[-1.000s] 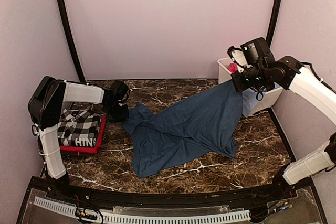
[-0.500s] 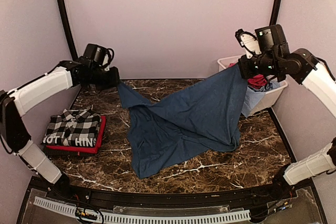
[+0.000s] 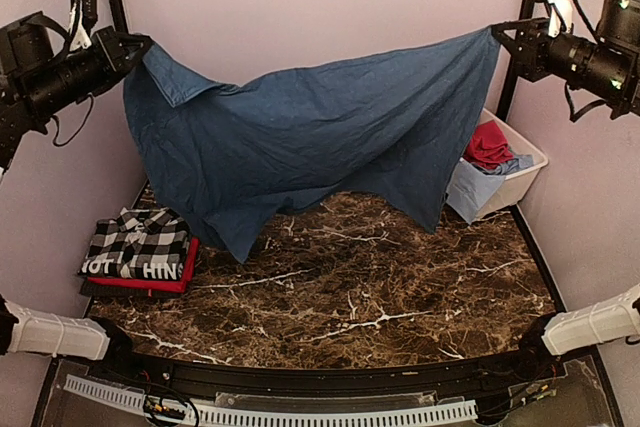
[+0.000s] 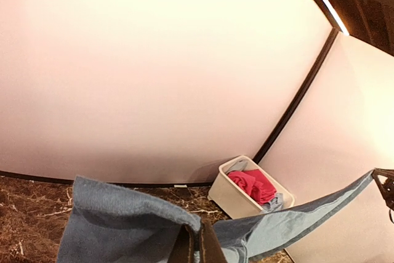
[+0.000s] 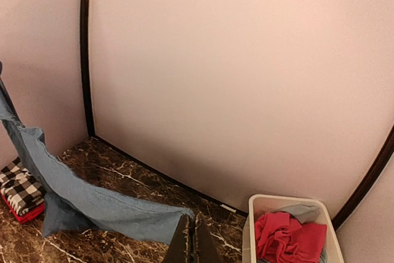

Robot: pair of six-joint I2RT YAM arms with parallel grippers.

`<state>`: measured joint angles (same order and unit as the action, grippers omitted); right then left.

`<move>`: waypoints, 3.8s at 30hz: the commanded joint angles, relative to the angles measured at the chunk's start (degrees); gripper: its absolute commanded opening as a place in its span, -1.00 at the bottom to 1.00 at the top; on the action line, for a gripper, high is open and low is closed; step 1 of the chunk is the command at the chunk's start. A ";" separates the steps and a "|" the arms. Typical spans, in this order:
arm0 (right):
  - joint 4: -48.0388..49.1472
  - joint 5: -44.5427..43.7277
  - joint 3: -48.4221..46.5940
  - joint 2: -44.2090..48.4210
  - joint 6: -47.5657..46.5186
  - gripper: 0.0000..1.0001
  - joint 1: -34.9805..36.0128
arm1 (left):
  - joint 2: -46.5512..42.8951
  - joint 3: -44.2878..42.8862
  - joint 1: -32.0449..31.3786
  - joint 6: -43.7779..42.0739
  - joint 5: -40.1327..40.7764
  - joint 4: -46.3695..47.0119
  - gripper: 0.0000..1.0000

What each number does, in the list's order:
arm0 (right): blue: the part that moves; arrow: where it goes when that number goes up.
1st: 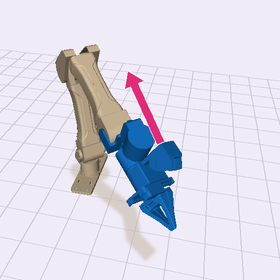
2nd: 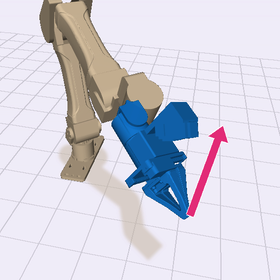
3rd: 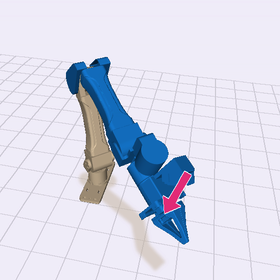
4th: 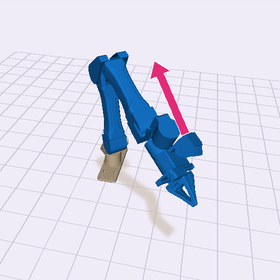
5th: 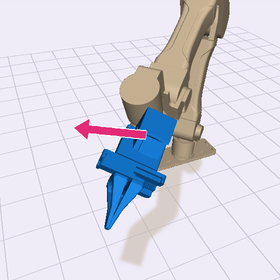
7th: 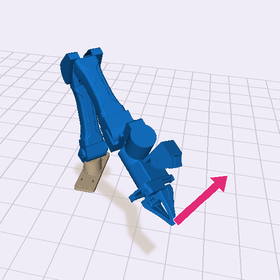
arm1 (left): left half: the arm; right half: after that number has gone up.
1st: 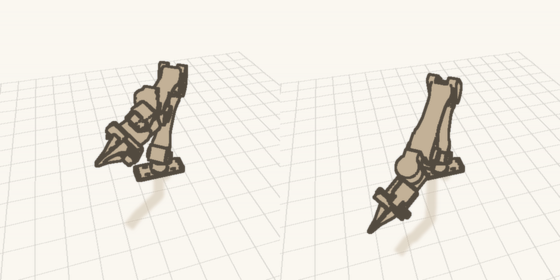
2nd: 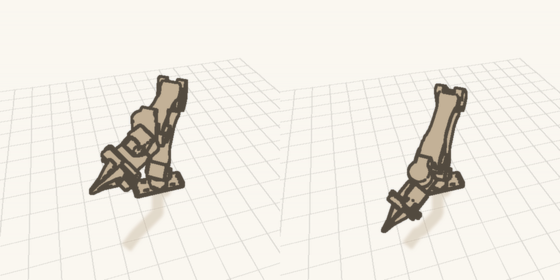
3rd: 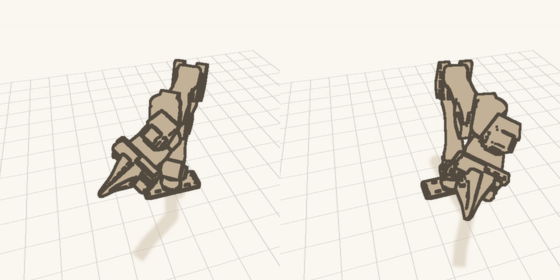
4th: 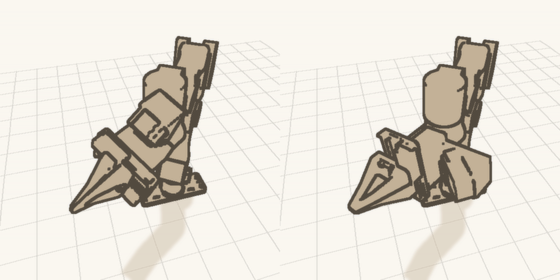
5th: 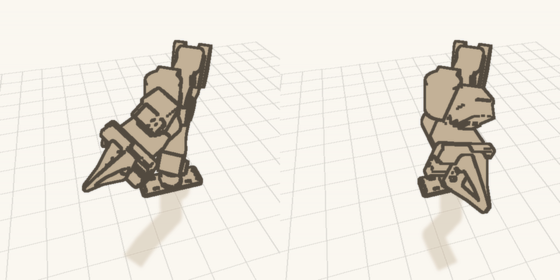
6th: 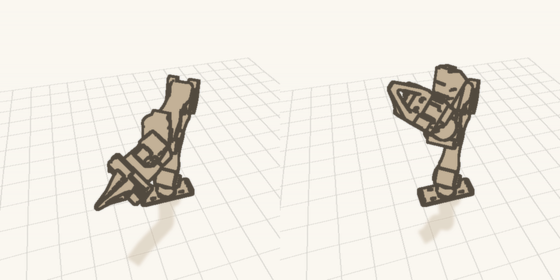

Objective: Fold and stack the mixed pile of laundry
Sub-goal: Flatten out the crumpled T-shirt at the center of the board, then fold the crumpled T-shirt at the center of the board.

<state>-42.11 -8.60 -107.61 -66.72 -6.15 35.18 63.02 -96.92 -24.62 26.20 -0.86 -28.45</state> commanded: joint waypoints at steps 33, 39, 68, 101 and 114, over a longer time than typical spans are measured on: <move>23.10 -0.92 21.06 -12.35 -0.32 -1.00 -12.19 | 18.54 1.54 8.75 1.22 -2.26 13.53 -1.00; 29.97 0.06 26.26 -26.34 1.76 -1.00 -13.63 | 30.07 10.70 10.97 1.86 -8.37 21.96 -1.00; 34.89 -13.19 21.39 -44.38 -4.75 -1.00 -18.64 | 71.04 -17.20 11.70 4.82 -16.54 25.07 -0.96; 27.18 -5.92 41.05 -25.99 5.37 -1.00 -18.68 | 27.77 29.56 0.60 9.94 -5.18 21.36 -0.98; 26.23 -9.71 51.84 -23.39 13.21 -1.00 -18.27 | 16.35 48.81 -9.16 29.65 8.56 21.70 -0.90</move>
<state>-16.10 -15.90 -57.23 -90.74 3.99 16.51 83.00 -51.55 -32.34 49.63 2.57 -6.37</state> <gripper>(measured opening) 0.004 0.037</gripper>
